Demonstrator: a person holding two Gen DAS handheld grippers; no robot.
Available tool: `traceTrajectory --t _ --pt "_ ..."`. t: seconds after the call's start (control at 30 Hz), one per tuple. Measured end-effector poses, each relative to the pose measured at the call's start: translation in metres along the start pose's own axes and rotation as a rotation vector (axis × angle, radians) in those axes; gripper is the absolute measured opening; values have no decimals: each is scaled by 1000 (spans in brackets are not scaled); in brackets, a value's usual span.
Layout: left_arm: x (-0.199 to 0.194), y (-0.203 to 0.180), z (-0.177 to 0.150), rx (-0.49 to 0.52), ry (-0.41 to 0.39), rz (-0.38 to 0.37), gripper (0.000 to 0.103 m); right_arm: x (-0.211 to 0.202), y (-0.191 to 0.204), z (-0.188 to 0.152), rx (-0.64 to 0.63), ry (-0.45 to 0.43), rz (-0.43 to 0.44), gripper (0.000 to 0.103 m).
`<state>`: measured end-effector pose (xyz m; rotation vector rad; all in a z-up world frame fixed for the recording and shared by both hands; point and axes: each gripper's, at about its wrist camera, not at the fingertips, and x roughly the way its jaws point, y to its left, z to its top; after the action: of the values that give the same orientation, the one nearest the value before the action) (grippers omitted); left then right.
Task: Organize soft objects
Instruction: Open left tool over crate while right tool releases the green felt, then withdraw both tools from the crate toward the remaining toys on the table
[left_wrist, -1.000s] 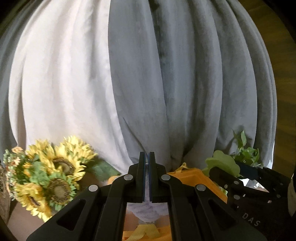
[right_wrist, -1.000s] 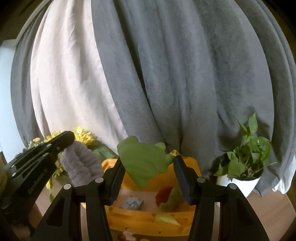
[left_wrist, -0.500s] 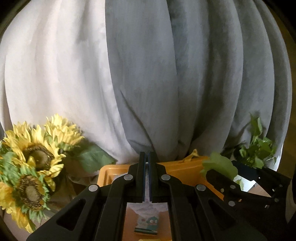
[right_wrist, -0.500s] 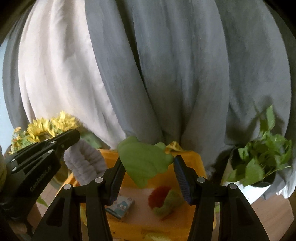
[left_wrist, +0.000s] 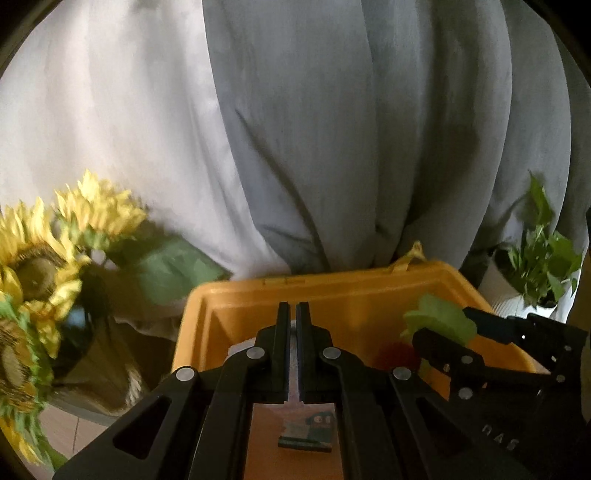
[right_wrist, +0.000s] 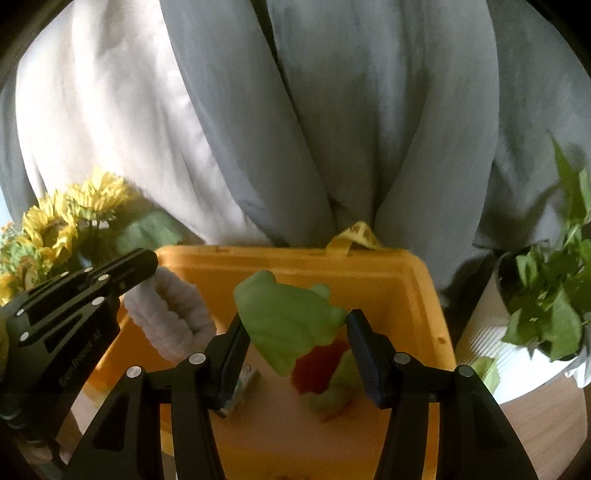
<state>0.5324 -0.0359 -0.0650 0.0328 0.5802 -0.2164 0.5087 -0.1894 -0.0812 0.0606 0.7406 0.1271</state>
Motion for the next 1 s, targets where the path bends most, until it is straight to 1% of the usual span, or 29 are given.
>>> traceTrajectory --t 0.07,0.1,0.13,0.17,0.2,0.27,0.3,0.43,0.47,0.5,0.53,0.6,0.67,0.7,0.73,0.8,1.0 --pt "3 0 -2 0 16 -4 7 3 -1 0 6 20 8 56" --pt "4 0 -3 1 21 -8 11 5 -2 0 7 32 14 58" --pt "3 0 -3 -2 21 -10 15 6 -4 0 11 34 14 63" --pt "2 1 -3 -7 17 -6 20 5 -5 0 16 27 5 67" --pt "0 2 -3 -9 13 -3 23 4 -4 -1 15 21 -4 71" --pt "-4 2 -2 -12 6 2 26 -1 -5 0 9 6 -24 72" --pt "-6 2 -2 -13 4 3 31 -3 -5 1 8 1 -28 72" --pt "-22 2 -1 -11 -21 20 42 -12 -8 3 29 -18 -33 72" --pt "-26 2 -1 -14 -26 22 49 -15 -9 3 33 -22 -33 72" --pt "-31 3 -1 -13 -34 24 53 -19 -10 3 35 -27 -34 72" --pt "-36 2 0 -10 -42 28 55 -23 -10 2 37 -33 -39 72" --pt "-48 1 0 -3 -59 39 63 -31 -10 2 43 -47 -46 72" --pt "-59 0 -1 1 -75 49 69 -41 -12 1 51 -65 -50 72" --pt "-67 -1 -2 2 -86 50 71 -48 -12 1 55 -74 -54 72" --pt "-72 -2 -2 3 -92 51 72 -53 -12 0 58 -81 -57 75" --pt "-85 -5 -3 5 -106 55 81 -65 -14 -3 68 -101 -65 77" --pt "-121 -13 -10 13 -155 67 85 -102 -17 -11 97 -158 -91 82"
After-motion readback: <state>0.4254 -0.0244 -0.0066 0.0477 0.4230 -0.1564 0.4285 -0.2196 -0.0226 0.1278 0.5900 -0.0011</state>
